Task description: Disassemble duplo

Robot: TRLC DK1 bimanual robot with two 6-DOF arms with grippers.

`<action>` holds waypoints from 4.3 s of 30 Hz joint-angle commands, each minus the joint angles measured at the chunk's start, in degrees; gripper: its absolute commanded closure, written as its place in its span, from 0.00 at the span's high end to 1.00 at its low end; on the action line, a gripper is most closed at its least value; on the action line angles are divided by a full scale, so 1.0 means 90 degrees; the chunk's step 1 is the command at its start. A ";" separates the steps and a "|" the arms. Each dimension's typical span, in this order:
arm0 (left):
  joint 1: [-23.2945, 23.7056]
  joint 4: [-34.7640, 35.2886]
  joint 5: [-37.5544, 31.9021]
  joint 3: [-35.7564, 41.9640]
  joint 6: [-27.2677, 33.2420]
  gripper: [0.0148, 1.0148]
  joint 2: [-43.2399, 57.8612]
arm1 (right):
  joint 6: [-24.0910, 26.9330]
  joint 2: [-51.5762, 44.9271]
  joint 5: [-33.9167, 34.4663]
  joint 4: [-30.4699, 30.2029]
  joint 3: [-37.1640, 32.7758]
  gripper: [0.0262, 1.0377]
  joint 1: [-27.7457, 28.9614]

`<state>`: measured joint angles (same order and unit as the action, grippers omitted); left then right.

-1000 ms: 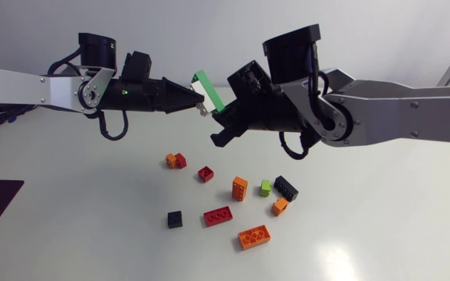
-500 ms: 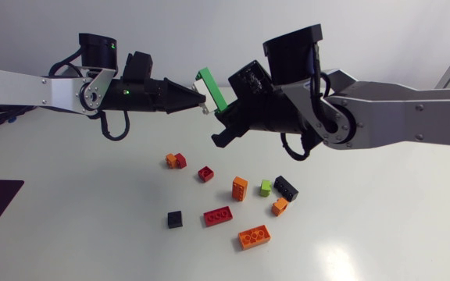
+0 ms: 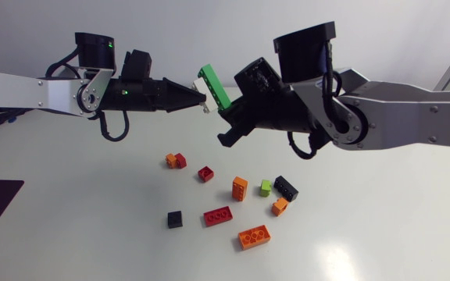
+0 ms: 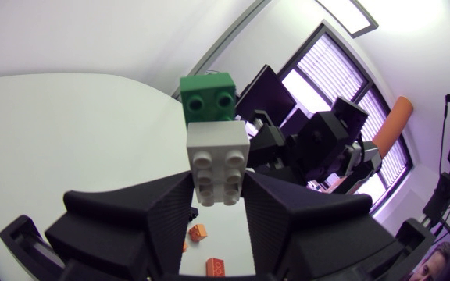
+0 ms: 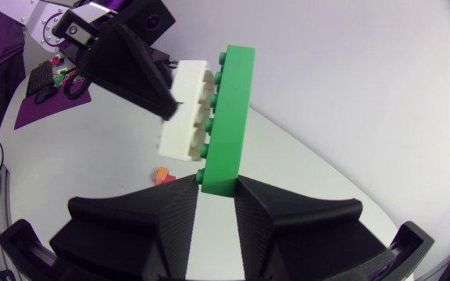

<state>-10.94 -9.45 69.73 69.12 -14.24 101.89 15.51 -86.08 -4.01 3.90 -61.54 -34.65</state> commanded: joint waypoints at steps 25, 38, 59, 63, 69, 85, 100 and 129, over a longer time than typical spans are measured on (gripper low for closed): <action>0.0083 0.5298 -0.4946 0.0337 0.5479 0.15 0.0359 | 0.0601 -0.0933 0.0123 -0.0853 -0.0653 0.23 0.0403; -0.0240 0.4859 -0.5815 -0.0737 0.5576 0.42 0.0632 | 0.0757 -0.1861 -0.0004 -0.1488 -0.1258 0.23 0.0559; 0.0083 0.3677 -0.5844 0.0103 0.6572 0.96 0.0945 | 0.1021 -0.3384 0.0045 -0.3051 -0.2342 0.24 0.0833; 0.0102 0.3511 -0.5883 0.0181 0.6992 0.96 0.1218 | 0.1080 -0.3404 0.0045 -0.3246 -0.2332 0.65 0.0784; 0.0288 0.3130 -0.5805 0.0210 0.7608 0.96 0.1453 | 0.1119 -0.3228 -0.0013 -0.3412 -0.2244 0.96 0.0706; 0.0298 0.3121 -0.5307 0.0894 0.7695 0.87 0.2166 | 0.1089 -0.2447 -0.0082 -0.3471 -0.1698 0.96 0.0393; 0.0180 0.3160 -0.4828 0.0904 0.7637 0.14 0.2175 | 0.1060 -0.1988 -0.0170 -0.3412 -0.1571 0.88 -0.0105; -0.0513 0.4341 -0.3178 0.0288 0.5235 0.13 0.0349 | 0.0504 -0.1500 0.0045 -0.1967 -0.0985 0.78 -0.0515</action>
<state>-15.11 29.04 40.36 71.46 34.39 104.57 21.63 -101.21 -4.05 -14.52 -71.88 -38.74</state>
